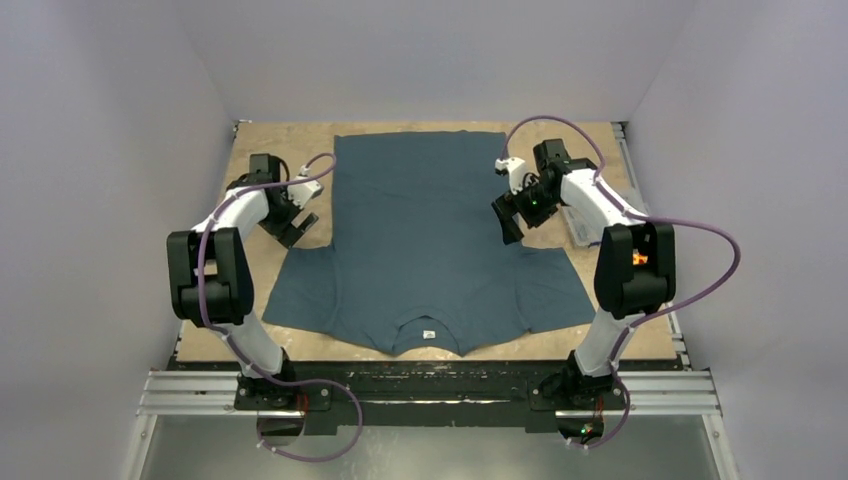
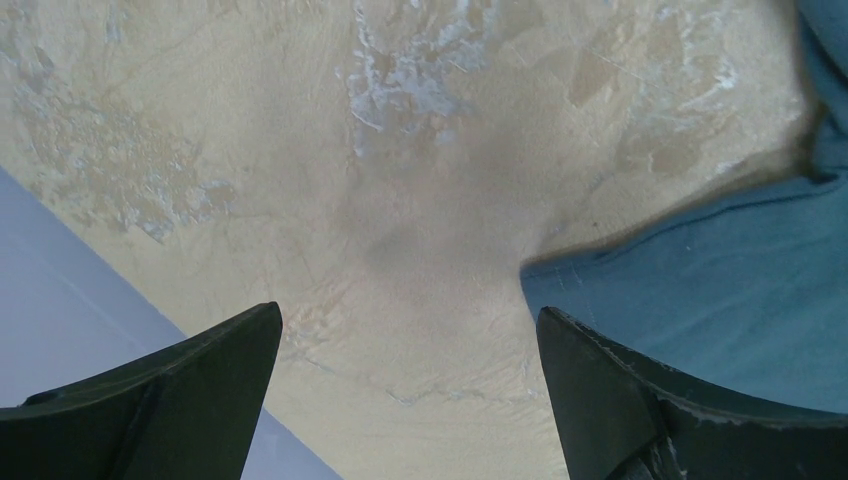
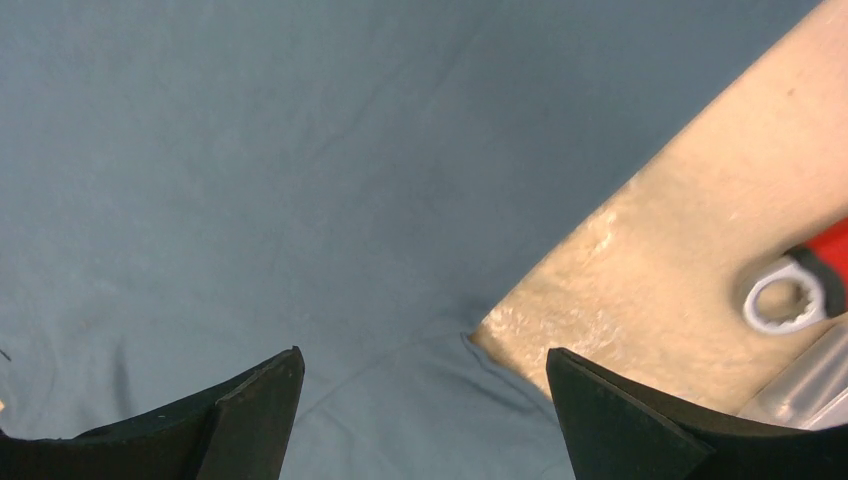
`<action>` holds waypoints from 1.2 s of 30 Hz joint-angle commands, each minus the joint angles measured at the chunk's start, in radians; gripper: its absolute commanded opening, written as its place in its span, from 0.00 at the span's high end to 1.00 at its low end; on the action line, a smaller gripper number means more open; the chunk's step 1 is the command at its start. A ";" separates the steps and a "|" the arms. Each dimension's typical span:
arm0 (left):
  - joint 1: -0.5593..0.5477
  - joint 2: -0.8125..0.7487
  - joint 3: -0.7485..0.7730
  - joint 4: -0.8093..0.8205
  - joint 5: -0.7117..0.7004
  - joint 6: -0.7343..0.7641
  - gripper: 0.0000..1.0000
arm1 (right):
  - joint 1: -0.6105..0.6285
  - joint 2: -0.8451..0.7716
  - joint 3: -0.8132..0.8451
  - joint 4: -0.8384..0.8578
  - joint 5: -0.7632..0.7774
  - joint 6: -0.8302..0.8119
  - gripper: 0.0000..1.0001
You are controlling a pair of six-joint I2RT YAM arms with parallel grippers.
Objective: Remove the brooch from the garment
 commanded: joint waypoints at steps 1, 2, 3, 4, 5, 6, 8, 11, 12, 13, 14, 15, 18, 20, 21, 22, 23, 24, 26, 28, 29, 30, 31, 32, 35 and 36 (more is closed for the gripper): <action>0.010 0.029 0.000 0.082 -0.014 0.014 0.00 | -0.025 -0.061 -0.032 -0.025 0.036 -0.034 0.06; 0.012 0.035 -0.001 0.079 -0.008 0.010 0.00 | -0.029 -0.063 -0.046 -0.031 0.046 -0.040 0.06; 0.011 0.040 -0.004 0.077 -0.005 0.007 0.00 | -0.034 -0.066 -0.062 -0.033 0.056 -0.046 0.06; 0.011 0.042 -0.009 0.077 -0.002 0.005 0.00 | -0.041 -0.069 -0.078 -0.034 0.065 -0.052 0.07; 0.010 0.042 -0.013 0.076 0.000 0.003 0.00 | -0.051 -0.074 -0.095 -0.035 0.073 -0.057 0.07; 0.010 0.039 -0.019 0.074 0.003 0.002 0.00 | -0.058 -0.078 -0.107 -0.040 0.077 -0.062 0.07; 0.010 0.019 -0.037 0.072 0.012 0.004 0.00 | -0.079 -0.090 -0.128 -0.047 0.081 -0.072 0.07; 0.010 -0.015 -0.053 0.049 0.027 -0.003 0.00 | -0.095 -0.107 -0.162 -0.047 0.087 -0.081 0.07; 0.011 -0.025 -0.056 0.037 0.027 -0.010 0.00 | -0.097 -0.110 -0.170 -0.045 0.089 -0.083 0.07; 0.011 -0.032 -0.057 0.031 0.027 -0.015 0.00 | -0.099 -0.111 -0.180 -0.042 0.090 -0.085 0.08; 0.011 -0.037 -0.059 0.025 0.027 -0.022 0.00 | -0.101 -0.109 -0.189 -0.038 0.091 -0.086 0.08; 0.011 -0.041 -0.063 0.022 0.049 -0.026 0.00 | -0.102 -0.107 -0.199 -0.032 0.092 -0.089 0.08; 0.010 -0.034 -0.085 0.044 0.037 -0.029 0.00 | -0.104 -0.099 -0.226 -0.009 0.101 -0.094 0.09; 0.011 -0.006 -0.089 0.072 0.005 -0.031 0.00 | -0.106 -0.093 -0.240 0.001 0.110 -0.097 0.09; 0.014 0.001 -0.084 0.075 -0.003 -0.036 0.00 | -0.107 -0.090 -0.246 0.006 0.115 -0.099 0.09; 0.016 0.008 -0.077 0.080 -0.007 -0.040 0.00 | -0.107 -0.089 -0.253 0.013 0.122 -0.102 0.09; 0.017 0.016 -0.068 0.076 -0.010 -0.043 0.00 | -0.109 -0.088 -0.260 0.023 0.129 -0.105 0.09; 0.017 0.023 -0.056 0.065 -0.013 -0.042 0.00 | -0.111 -0.087 -0.268 0.032 0.137 -0.110 0.09; 0.016 0.031 -0.048 0.061 -0.031 -0.037 0.00 | -0.119 -0.077 -0.274 0.038 0.151 -0.117 0.10; 0.017 0.036 -0.055 0.074 -0.078 -0.006 0.00 | -0.128 -0.066 -0.272 0.039 0.158 -0.121 0.10; 0.017 0.038 -0.062 0.084 -0.100 0.012 0.00 | -0.134 -0.064 -0.271 0.041 0.159 -0.122 0.10; 0.020 0.036 -0.073 0.100 -0.117 0.032 0.00 | -0.137 -0.060 -0.268 0.043 0.159 -0.123 0.10; 0.023 0.033 -0.083 0.112 -0.127 0.049 0.00 | -0.139 -0.056 -0.265 0.041 0.160 -0.123 0.10; 0.026 0.030 -0.091 0.126 -0.140 0.062 0.00 | -0.140 -0.054 -0.262 0.040 0.160 -0.124 0.10; 0.030 0.038 -0.081 0.143 -0.167 0.081 0.00 | -0.142 -0.049 -0.254 0.036 0.159 -0.125 0.10; 0.032 0.041 -0.074 0.143 -0.167 0.081 0.00 | -0.142 -0.047 -0.251 0.033 0.158 -0.127 0.10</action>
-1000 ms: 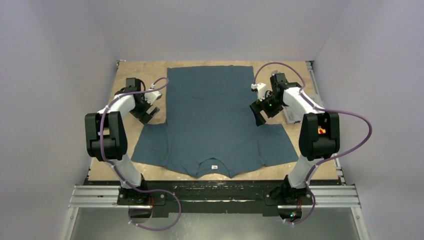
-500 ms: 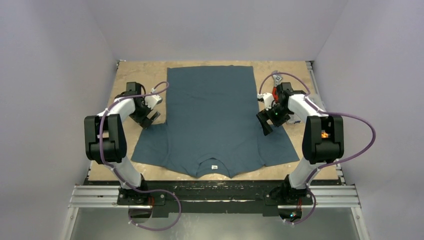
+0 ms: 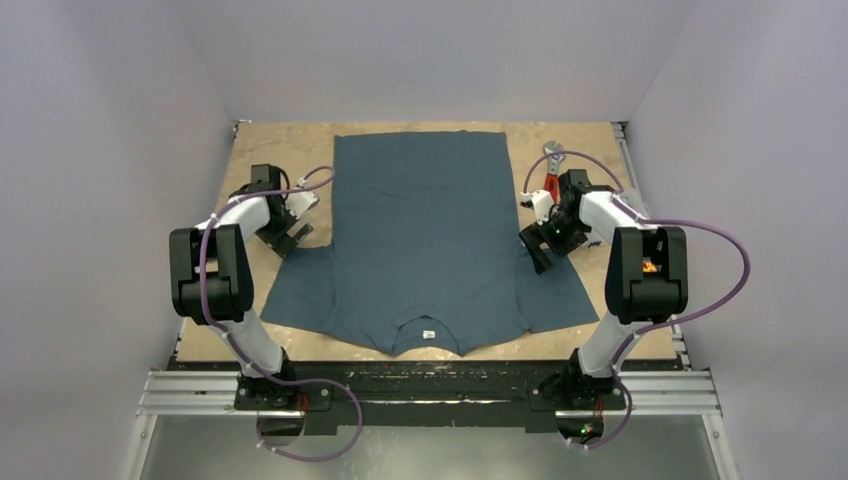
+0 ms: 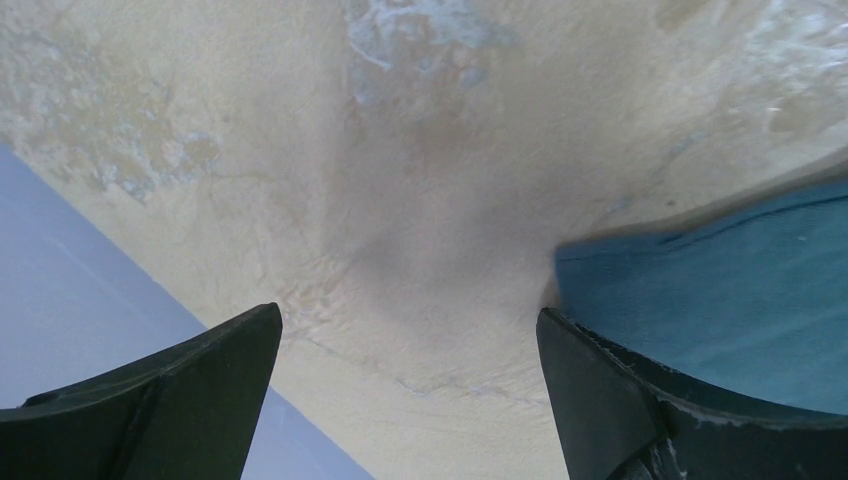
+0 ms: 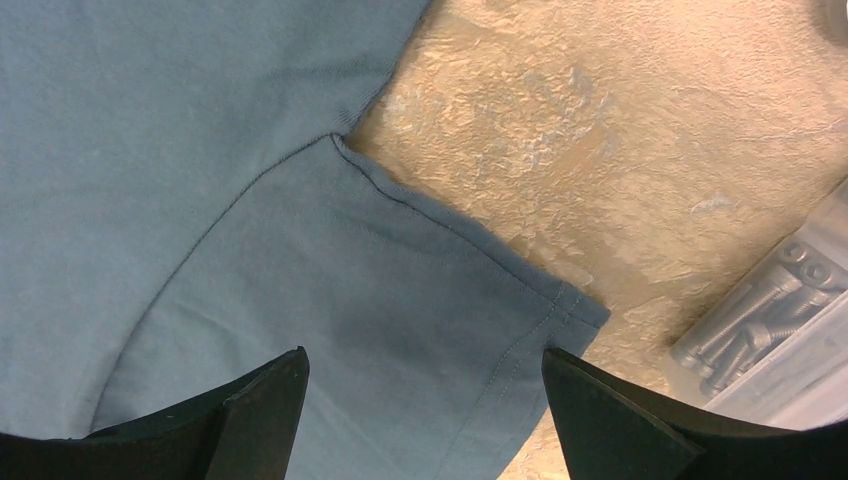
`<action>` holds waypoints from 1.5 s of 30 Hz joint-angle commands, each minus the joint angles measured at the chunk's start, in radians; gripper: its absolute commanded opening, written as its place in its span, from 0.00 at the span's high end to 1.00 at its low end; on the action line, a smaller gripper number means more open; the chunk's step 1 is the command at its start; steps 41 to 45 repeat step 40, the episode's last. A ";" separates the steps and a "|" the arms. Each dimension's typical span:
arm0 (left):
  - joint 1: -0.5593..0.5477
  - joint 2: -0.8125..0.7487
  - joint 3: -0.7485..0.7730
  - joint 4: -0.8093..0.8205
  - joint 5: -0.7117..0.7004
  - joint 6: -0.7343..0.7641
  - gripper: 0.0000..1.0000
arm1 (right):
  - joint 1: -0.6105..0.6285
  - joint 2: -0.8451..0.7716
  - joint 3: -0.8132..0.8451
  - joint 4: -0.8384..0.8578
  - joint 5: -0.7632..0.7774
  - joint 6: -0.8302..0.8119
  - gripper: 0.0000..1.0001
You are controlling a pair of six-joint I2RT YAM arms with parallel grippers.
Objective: Remove the brooch from the garment
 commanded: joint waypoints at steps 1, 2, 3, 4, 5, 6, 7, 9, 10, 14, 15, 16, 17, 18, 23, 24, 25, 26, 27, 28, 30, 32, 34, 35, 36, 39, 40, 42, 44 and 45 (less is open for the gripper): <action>0.019 0.019 0.017 0.048 -0.057 0.048 0.00 | -0.003 0.010 0.019 0.009 0.007 -0.020 0.10; 0.020 0.018 0.025 0.040 -0.051 0.046 0.00 | -0.003 0.014 0.021 0.008 0.009 -0.019 0.10; 0.019 0.016 0.030 0.035 -0.047 0.045 0.00 | -0.003 0.016 0.022 0.010 0.010 -0.019 0.10; 0.019 0.014 0.036 0.027 -0.042 0.043 0.00 | -0.003 0.018 0.027 0.009 0.010 -0.019 0.10; 0.021 0.006 0.041 0.019 -0.034 0.041 0.00 | -0.003 0.018 0.035 0.005 0.008 -0.020 0.10; 0.020 -0.008 0.046 0.009 -0.025 0.037 0.00 | -0.002 0.016 0.045 -0.003 0.001 -0.021 0.10; 0.022 -0.024 0.053 -0.006 -0.006 0.028 0.00 | -0.002 0.011 0.063 -0.014 -0.011 -0.019 0.10; 0.028 -0.067 0.085 -0.072 0.059 -0.014 0.00 | -0.003 -0.012 0.109 -0.042 -0.047 -0.014 0.10; 0.031 -0.087 0.111 -0.112 0.092 -0.041 0.00 | -0.002 -0.026 0.130 -0.050 -0.064 -0.007 0.10; 0.054 -0.157 0.294 -0.300 0.280 -0.172 0.00 | -0.001 -0.066 0.251 -0.082 -0.159 0.038 0.09; 0.059 -0.172 0.340 -0.345 0.329 -0.210 0.00 | -0.002 -0.074 0.286 -0.091 -0.186 0.051 0.09; 0.062 -0.187 0.380 -0.381 0.371 -0.244 0.00 | 0.000 -0.082 0.323 -0.095 -0.209 0.073 0.09; 0.064 -0.203 0.415 -0.408 0.407 -0.281 0.00 | 0.001 -0.091 0.355 -0.093 -0.230 0.094 0.08; 0.064 -0.220 0.442 -0.423 0.435 -0.319 0.00 | 0.000 -0.100 0.387 -0.090 -0.246 0.113 0.08; 0.065 -0.336 0.507 -0.456 0.512 -0.504 0.00 | 0.001 -0.175 0.453 -0.010 -0.277 0.216 0.03; 0.066 -0.358 0.506 -0.464 0.516 -0.536 0.00 | 0.002 -0.200 0.440 0.024 -0.282 0.235 0.02; 0.065 -0.378 0.503 -0.479 0.522 -0.563 0.00 | 0.000 -0.230 0.415 0.058 -0.294 0.266 0.01; 0.066 -0.400 0.493 -0.492 0.527 -0.588 0.00 | 0.000 -0.259 0.383 0.096 -0.291 0.299 0.01; 0.067 -0.423 0.475 -0.503 0.529 -0.617 0.00 | 0.001 -0.287 0.349 0.124 -0.276 0.318 0.01; 0.067 -0.451 0.449 -0.508 0.533 -0.639 0.00 | 0.000 -0.315 0.314 0.140 -0.262 0.320 0.01; 0.067 -0.512 0.374 -0.504 0.536 -0.672 0.00 | -0.001 -0.385 0.236 0.177 -0.222 0.344 0.01; 0.067 -0.570 0.285 -0.495 0.521 -0.692 0.00 | -0.001 -0.441 0.158 0.198 -0.196 0.362 0.01; 0.067 -0.613 0.225 -0.492 0.513 -0.701 0.00 | -0.002 -0.491 0.100 0.201 -0.183 0.366 0.01; 0.067 -0.628 0.204 -0.494 0.502 -0.709 0.00 | -0.001 -0.511 0.080 0.197 -0.174 0.365 0.01; 0.067 -0.632 0.193 -0.508 0.492 -0.717 0.00 | -0.003 -0.532 0.062 0.193 -0.166 0.363 0.01; 0.067 -0.644 0.171 -0.544 0.493 -0.717 0.00 | -0.002 -0.556 0.028 0.177 -0.159 0.350 0.01; 0.066 -0.654 0.157 -0.535 0.493 -0.719 0.00 | -0.002 -0.556 0.023 0.168 -0.156 0.338 0.01; 0.066 -0.654 0.157 -0.535 0.493 -0.719 0.00 | -0.002 -0.556 0.023 0.168 -0.156 0.338 0.01; 0.066 -0.654 0.157 -0.535 0.493 -0.719 0.00 | -0.002 -0.556 0.023 0.168 -0.156 0.338 0.01; 0.066 -0.654 0.157 -0.535 0.493 -0.719 0.00 | -0.002 -0.556 0.023 0.168 -0.156 0.338 0.01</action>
